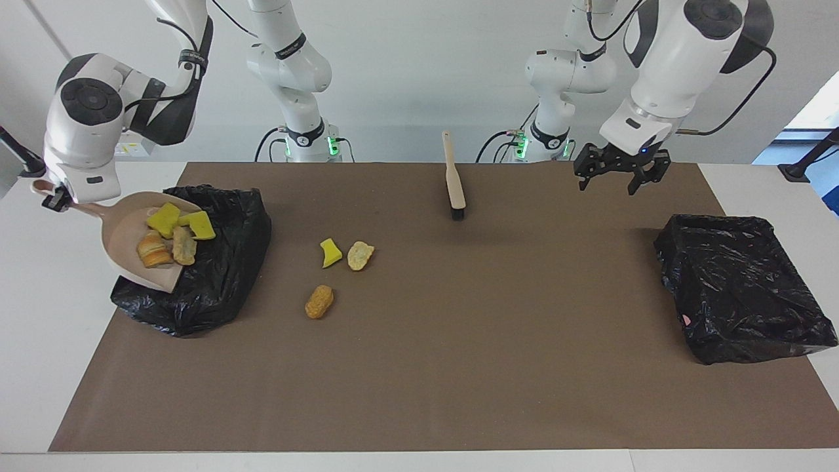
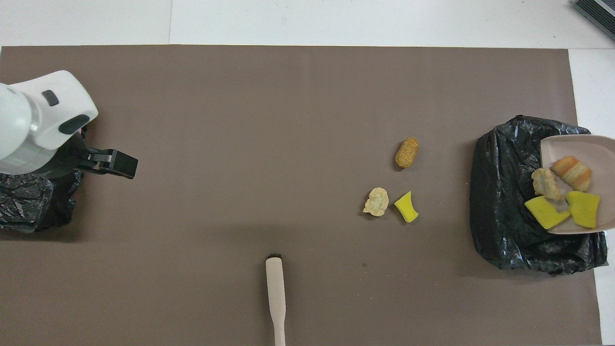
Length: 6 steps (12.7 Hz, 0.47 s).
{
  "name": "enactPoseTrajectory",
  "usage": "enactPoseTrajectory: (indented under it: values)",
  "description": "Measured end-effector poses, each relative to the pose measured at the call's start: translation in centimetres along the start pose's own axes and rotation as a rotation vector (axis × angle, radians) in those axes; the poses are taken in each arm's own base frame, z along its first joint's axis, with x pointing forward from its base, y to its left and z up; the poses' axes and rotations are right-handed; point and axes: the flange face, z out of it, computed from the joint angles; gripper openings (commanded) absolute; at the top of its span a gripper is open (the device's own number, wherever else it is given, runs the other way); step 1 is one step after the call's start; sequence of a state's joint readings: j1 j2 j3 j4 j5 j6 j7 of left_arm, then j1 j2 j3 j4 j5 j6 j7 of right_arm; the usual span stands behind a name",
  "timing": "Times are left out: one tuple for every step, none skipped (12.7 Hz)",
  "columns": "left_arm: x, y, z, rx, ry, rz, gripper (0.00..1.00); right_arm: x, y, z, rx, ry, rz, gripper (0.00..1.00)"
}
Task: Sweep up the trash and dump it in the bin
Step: 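Tilt the dustpan over the black bag with the right gripper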
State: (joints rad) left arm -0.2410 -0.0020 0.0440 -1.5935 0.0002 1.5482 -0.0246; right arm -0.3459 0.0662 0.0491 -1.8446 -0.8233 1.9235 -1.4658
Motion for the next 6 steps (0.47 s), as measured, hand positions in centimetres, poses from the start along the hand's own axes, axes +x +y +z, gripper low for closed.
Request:
enactPoseTrajectory:
  values:
    - [-0.3,-1.5,-1.3,-0.004,0.007,-0.015,1.00,0.3,0.2,-0.5,-0.011,-0.024,-0.013,0.00]
    - [-0.5,-2.6,-2.4,-0.012,0.017,-0.029,1.00,0.7,0.4,-1.0,-0.023,-0.047,-0.029,0.00]
    - [-0.8,-3.4,-3.0,-0.023,0.021,-0.042,1.00,1.0,0.6,-1.5,-0.035,-0.072,-0.045,0.00]
    - [-1.0,-4.0,-3.4,-0.030,0.022,-0.046,1.00,1.3,0.8,-2.0,-0.046,-0.094,-0.059,0.00]
    - [-1.2,-4.2,-3.9,-0.034,0.023,-0.038,1.00,1.6,1.0,-2.4,-0.056,-0.115,-0.073,0.00]
    - [-1.4,-3.9,-4.5,-0.036,0.025,-0.029,1.00,2.0,1.1,-2.9,-0.066,-0.132,-0.086,0.00]
